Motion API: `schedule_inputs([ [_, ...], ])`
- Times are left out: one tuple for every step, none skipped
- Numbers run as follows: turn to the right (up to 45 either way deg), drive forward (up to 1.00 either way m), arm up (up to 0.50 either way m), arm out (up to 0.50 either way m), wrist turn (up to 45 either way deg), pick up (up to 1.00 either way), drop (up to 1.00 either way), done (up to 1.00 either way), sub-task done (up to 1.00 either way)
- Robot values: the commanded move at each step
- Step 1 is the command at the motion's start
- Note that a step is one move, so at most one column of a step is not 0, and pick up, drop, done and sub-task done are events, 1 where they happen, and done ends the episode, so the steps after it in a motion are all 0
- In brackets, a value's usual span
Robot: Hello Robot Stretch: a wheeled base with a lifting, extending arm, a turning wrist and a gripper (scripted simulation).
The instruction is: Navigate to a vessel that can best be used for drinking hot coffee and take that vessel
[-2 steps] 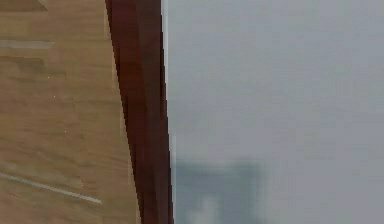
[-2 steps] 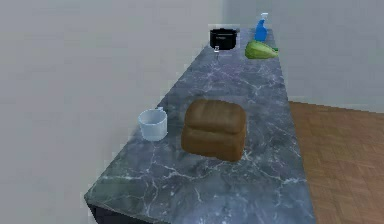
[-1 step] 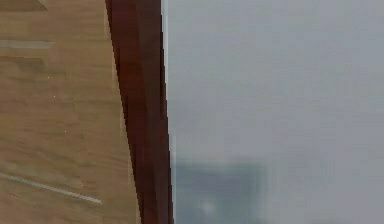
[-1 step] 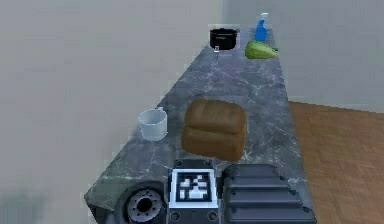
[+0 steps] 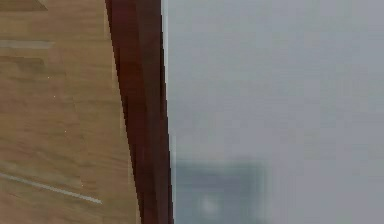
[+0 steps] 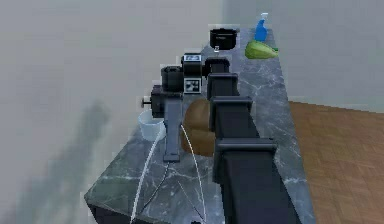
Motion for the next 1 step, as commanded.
schedule_inputs([
  [0.0,0.0,0.0,0.0,45.0,0.0,0.0,0.0,0.0],
])
